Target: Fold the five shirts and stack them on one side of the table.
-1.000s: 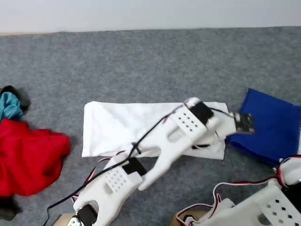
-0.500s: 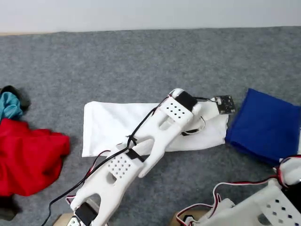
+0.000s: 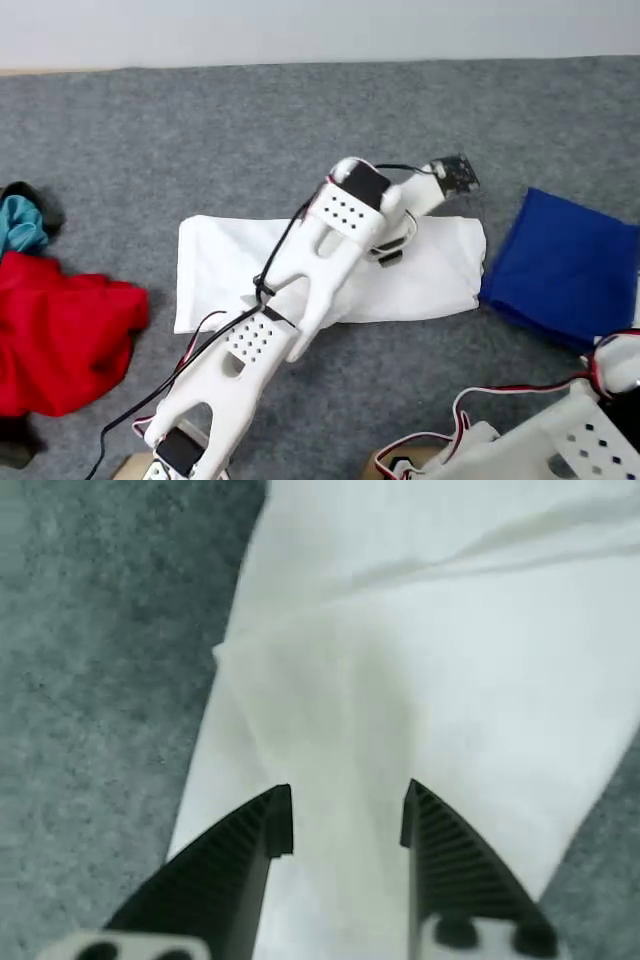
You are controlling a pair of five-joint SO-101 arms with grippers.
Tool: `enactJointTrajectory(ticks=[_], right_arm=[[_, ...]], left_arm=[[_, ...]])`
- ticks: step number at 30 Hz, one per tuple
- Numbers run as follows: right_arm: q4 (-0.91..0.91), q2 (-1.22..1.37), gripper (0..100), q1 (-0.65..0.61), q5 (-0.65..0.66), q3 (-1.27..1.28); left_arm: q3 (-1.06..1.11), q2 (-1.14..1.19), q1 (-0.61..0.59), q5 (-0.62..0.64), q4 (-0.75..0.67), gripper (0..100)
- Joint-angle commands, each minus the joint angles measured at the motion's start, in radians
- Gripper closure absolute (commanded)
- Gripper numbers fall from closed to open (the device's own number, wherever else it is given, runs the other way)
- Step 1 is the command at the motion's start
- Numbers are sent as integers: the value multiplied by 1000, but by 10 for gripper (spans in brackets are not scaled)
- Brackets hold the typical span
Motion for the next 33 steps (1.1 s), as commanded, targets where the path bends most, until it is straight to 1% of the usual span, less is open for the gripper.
enactJointTrajectory(ticks=[1,6,9,12,14,18,23,25,28,30,33], right_arm=[[35,-8,983,-5,11,-3],[35,-8,983,-5,11,-5],[35,-8,983,-7,11,-5],[35,1,982,-10,11,-3],[33,1,981,-10,9,0],[27,1,981,-10,9,49],[25,-1,980,-10,9,72],[24,-1,980,-10,9,74],[24,1,980,-12,9,75],[24,1,980,-12,12,75],[24,1,980,-12,14,75]], left_arm=[[-68,-15,-40,6,6,816],[-131,-23,-89,15,55,819],[-139,-51,-130,98,55,834],[-79,-147,-169,199,55,884],[7,-232,-192,245,55,905],[260,-414,-264,334,54,906],[584,-615,-422,411,54,905],[696,-675,-494,419,54,900],[839,-738,-578,411,51,844],[900,-760,-631,390,48,826],[926,-753,-700,379,46,822]])
